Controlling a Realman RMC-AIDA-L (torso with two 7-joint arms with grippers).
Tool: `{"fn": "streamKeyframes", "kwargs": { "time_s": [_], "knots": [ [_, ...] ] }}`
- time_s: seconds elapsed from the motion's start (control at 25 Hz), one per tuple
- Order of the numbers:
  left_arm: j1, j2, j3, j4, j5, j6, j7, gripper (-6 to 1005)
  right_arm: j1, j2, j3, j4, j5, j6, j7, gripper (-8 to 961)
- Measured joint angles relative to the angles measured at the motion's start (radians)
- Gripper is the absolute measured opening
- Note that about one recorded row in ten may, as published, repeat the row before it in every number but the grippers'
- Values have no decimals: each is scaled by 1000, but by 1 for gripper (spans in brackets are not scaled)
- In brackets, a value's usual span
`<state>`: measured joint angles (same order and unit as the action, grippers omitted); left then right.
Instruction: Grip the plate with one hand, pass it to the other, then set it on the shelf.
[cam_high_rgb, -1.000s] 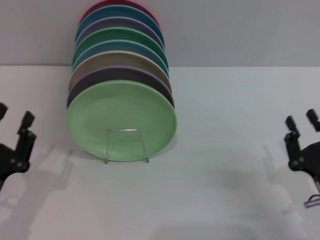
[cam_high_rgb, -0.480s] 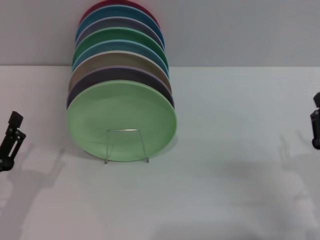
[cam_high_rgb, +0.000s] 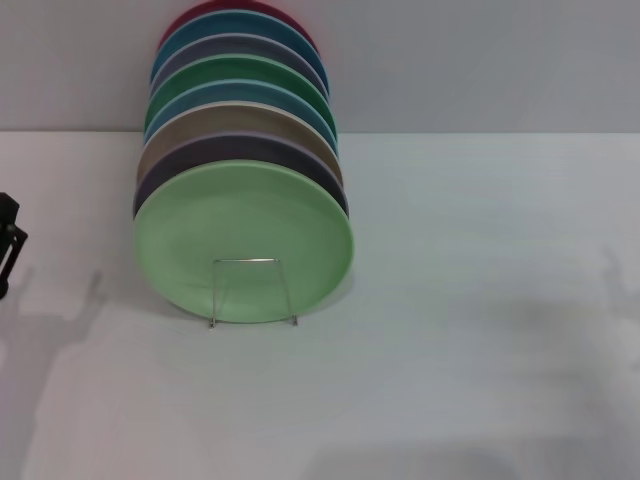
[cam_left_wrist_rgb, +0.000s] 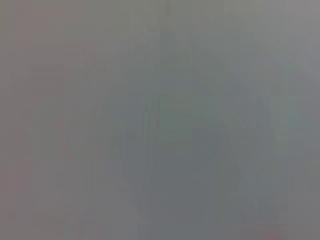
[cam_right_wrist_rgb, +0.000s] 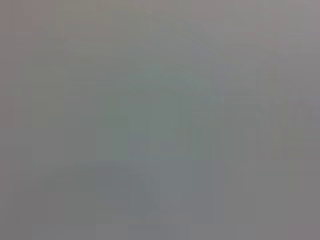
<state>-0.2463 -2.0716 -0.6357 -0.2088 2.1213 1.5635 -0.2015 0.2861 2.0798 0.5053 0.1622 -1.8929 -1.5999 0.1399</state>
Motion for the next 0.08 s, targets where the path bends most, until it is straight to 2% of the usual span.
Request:
{"fn": "streamKeyframes", "kwargs": {
  "time_s": [0.08],
  "knots": [
    [-9, 1, -11, 3, 0, -8, -8, 862, 4, 1, 18, 0, 0, 11, 6, 367]
  ]
}}
